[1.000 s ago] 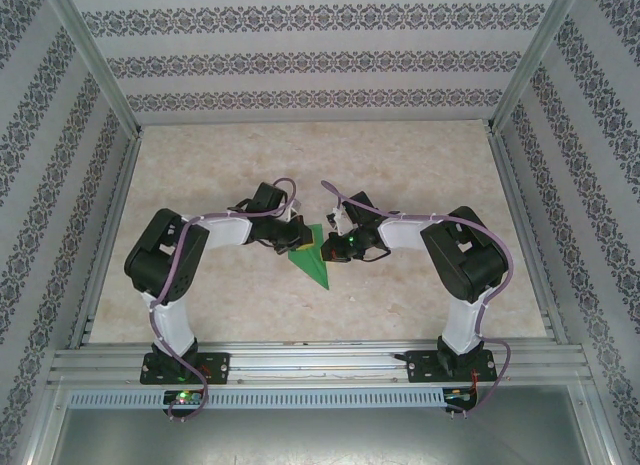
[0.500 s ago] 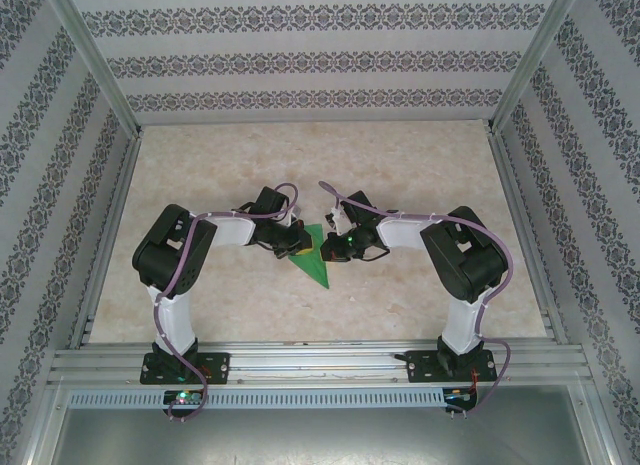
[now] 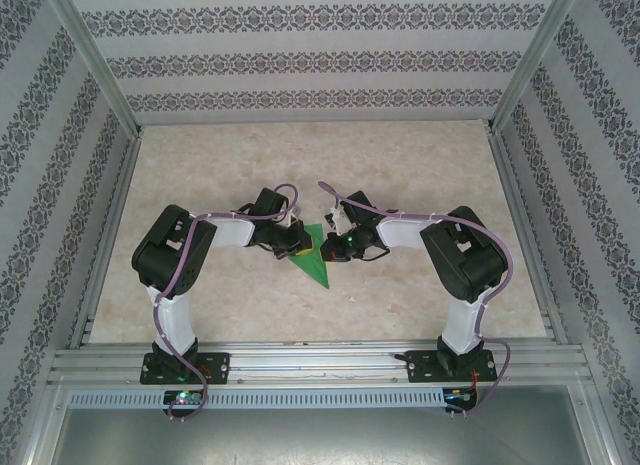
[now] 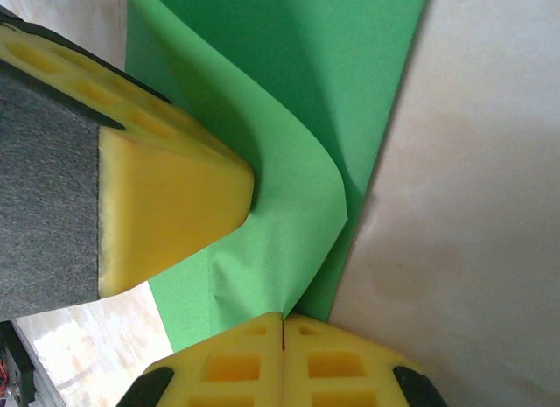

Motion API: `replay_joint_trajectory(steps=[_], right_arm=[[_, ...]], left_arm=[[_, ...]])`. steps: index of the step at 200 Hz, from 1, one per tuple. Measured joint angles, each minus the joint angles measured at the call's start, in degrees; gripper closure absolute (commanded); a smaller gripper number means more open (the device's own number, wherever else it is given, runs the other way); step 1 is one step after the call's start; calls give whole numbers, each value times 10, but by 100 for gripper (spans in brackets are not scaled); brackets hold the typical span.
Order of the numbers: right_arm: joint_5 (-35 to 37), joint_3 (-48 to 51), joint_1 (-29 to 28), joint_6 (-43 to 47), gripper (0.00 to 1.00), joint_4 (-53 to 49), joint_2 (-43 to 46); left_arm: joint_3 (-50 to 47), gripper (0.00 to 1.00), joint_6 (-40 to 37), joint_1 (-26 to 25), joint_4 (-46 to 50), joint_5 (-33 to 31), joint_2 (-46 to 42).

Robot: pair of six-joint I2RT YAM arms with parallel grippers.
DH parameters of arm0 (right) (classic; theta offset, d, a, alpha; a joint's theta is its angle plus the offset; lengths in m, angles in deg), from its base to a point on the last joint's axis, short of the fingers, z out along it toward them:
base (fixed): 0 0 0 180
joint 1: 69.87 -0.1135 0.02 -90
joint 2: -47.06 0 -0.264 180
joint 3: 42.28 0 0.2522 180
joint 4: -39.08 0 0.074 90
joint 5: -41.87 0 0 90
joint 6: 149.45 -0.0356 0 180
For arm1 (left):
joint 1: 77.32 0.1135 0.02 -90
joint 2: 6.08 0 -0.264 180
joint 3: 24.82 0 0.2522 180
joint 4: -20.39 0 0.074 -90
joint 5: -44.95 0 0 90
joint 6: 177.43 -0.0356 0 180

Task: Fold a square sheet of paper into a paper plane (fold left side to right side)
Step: Fourth fold the wing at the center of the table.

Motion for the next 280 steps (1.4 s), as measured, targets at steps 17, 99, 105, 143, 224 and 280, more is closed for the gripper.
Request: replay_joint_trajectory(steps=[17, 99, 105, 143, 224, 280], right_arm=[[-2, 0, 0, 0, 99, 0, 0], [-9, 4, 0, -35, 83, 11, 2], [-10, 4, 0, -38, 81, 12, 4], [-17, 20, 7, -59, 66, 27, 25], [-38, 54, 32, -66, 79, 23, 124], [-108, 83, 3, -90, 97, 19, 146]], left_arm=[[-2, 99, 0, 0, -4, 0, 0], [-5, 100, 0, 0, -8, -1, -1], [-5, 100, 0, 0, -8, -1, -1], [-4, 100, 0, 0, -7, -2, -1], [-4, 100, 0, 0, -6, -2, -1], [-4, 100, 0, 0, -5, -3, -1]])
